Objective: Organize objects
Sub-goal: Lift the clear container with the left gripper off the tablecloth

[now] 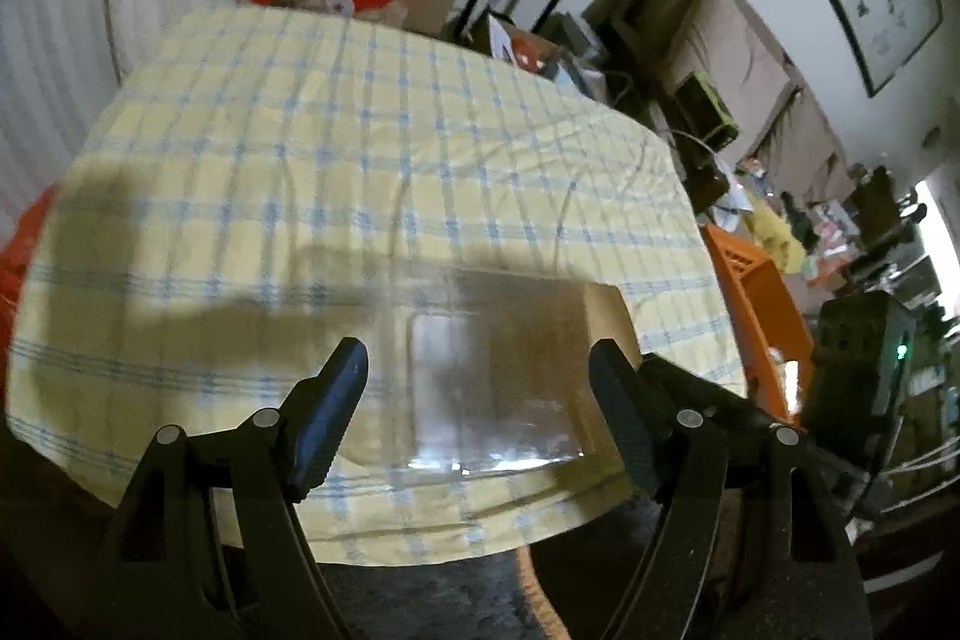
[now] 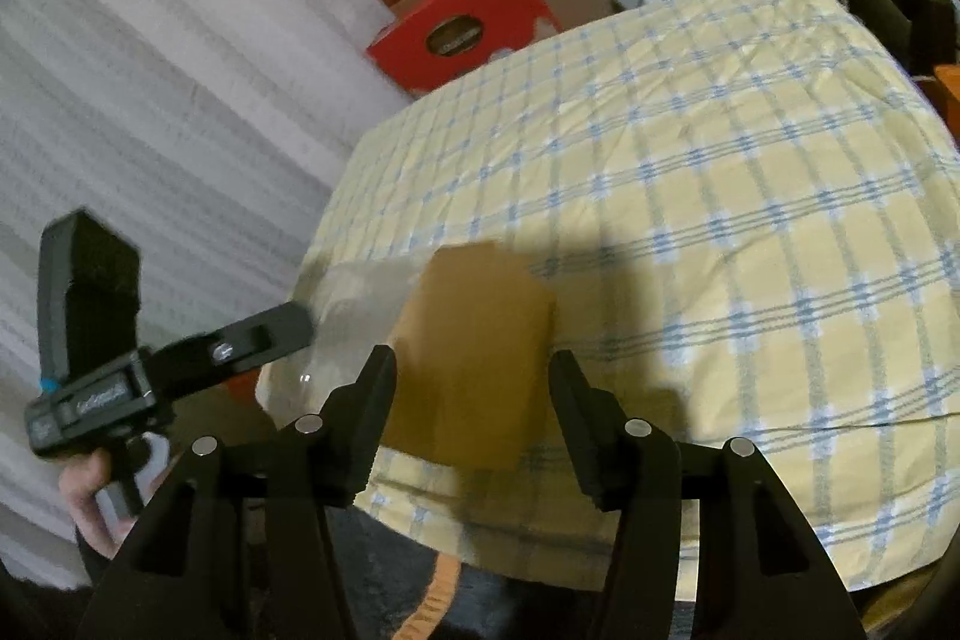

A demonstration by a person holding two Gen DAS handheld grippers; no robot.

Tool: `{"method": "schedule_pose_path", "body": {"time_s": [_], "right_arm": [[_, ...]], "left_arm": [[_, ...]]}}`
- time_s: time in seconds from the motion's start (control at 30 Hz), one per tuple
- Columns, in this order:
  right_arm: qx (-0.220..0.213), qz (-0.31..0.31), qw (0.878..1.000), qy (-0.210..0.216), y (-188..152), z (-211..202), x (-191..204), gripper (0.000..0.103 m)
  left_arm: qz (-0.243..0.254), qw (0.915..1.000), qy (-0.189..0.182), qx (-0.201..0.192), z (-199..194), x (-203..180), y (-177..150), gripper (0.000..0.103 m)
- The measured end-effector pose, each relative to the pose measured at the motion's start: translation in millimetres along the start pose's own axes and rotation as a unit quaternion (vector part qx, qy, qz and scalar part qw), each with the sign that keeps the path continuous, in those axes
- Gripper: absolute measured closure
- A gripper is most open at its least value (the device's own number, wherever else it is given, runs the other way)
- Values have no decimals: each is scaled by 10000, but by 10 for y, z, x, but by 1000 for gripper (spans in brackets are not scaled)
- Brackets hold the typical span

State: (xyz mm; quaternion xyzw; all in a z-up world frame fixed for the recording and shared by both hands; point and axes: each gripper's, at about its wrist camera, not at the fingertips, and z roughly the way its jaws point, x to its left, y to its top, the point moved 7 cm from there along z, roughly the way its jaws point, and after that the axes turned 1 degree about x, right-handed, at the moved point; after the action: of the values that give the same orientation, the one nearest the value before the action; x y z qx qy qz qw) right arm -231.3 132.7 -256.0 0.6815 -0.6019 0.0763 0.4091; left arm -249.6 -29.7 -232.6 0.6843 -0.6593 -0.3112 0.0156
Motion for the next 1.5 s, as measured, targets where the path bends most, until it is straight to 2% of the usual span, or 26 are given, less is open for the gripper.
{"method": "schedule_pose_path", "body": {"time_s": [0.07,0.1,0.2,0.3,0.4,0.5,0.63,0.73,0.97,1.33,1.5], "right_arm": [[-100,150,9998,-21,28,-19,-49,46],[-95,62,9998,-179,28,-4,-37,46],[-90,-289,9988,-392,7,60,104,44],[40,-442,9987,-262,-44,206,281,44],[139,-511,9986,-62,-80,318,394,44],[224,-585,9980,-18,-82,378,445,43],[274,-717,9970,-75,-93,405,457,41],[250,-743,9968,-151,-95,376,444,43],[169,-1136,9917,-576,-176,231,502,43],[-347,-1142,9908,-636,17,-221,525,43],[-620,-1113,9884,-822,70,-480,507,43]], "left_arm": [[-39,9999,113,-82,-26,65,54,29],[-108,9998,125,-83,-14,109,77,29],[-279,9995,-41,159,120,173,65,29],[-89,9991,-236,330,218,66,-59,29],[48,9995,-96,310,261,38,-116,30],[-18,9993,-206,311,273,56,-113,30],[288,9993,75,213,222,-23,-114,32],[319,9991,184,188,197,-59,-124,34],[629,9975,316,-28,54,-278,-144,35],[872,9953,149,-394,-209,-703,1,35],[1033,9934,71,-483,-266,-960,37,35]]}}
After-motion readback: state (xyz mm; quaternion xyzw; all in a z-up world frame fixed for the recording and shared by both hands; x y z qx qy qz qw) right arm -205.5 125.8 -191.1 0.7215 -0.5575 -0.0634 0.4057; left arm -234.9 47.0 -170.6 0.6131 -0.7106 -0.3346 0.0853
